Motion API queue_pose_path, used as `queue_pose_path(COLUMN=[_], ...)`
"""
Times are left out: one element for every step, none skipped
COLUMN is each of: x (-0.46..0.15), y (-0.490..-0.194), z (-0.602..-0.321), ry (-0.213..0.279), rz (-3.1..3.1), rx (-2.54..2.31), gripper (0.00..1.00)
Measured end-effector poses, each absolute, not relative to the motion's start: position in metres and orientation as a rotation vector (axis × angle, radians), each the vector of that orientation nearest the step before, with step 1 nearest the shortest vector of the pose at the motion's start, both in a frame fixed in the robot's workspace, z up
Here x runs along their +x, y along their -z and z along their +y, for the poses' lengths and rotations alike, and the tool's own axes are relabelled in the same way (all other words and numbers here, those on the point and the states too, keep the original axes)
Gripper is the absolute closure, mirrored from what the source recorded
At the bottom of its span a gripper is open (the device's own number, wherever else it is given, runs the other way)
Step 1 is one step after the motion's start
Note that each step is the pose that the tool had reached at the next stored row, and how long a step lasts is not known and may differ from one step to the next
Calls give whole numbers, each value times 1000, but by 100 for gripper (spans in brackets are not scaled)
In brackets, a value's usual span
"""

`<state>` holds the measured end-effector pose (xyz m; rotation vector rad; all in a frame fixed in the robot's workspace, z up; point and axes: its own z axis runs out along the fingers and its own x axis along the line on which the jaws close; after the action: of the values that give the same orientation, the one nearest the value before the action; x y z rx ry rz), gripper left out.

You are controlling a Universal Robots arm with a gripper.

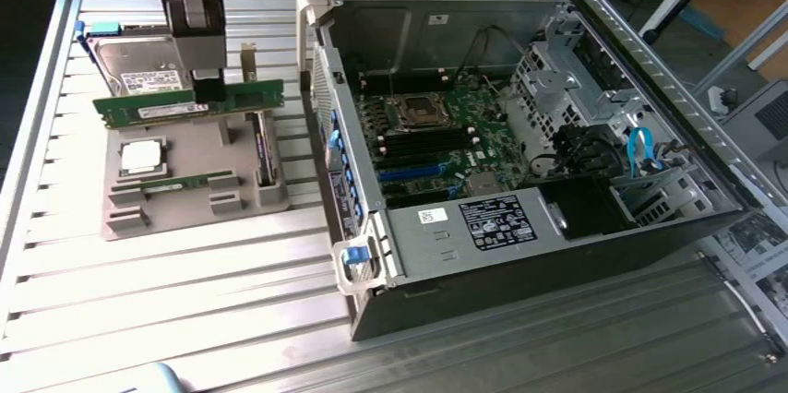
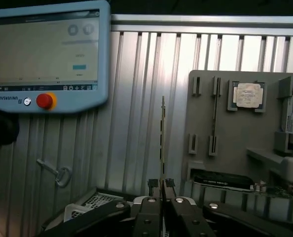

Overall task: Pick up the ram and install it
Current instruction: 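Pick up the ram and move it above insertion slot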

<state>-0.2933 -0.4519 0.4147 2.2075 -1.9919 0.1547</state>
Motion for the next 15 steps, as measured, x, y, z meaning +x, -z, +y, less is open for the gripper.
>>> queue_pose_path(x=[-292, -291, -290, -289, -288, -287, -286, -285, -284, -283, -282, -281, -279, -279, -277], y=[-415, -415, -415, -415, -415, -415, -415, -415, -415, -415, -415, -415, -415, -415, -415], z=[-452, -452, -452, -452, -452, -452, -452, -452, -452, -452, -452, -452, -452, -452, -452], ry=[-157, -160, -162, -164, -166, -169, -171, -173, -175, -178, -181, -184, -186, -188, -191], rz=[-1991, -1989, -1988, -1987, -1986, -1984, -1983, -1982, -1981, -1979, -1978, -1976, -1975, -1974, -1972], rx=[2206, 2204, 2203, 2202, 2200, 2199, 2197, 2196, 2194, 2193, 2191, 2189, 2188, 2186, 2185], gripper=[87, 87, 87, 87, 87, 87, 87, 87, 87, 87, 87, 87, 87, 87, 87])
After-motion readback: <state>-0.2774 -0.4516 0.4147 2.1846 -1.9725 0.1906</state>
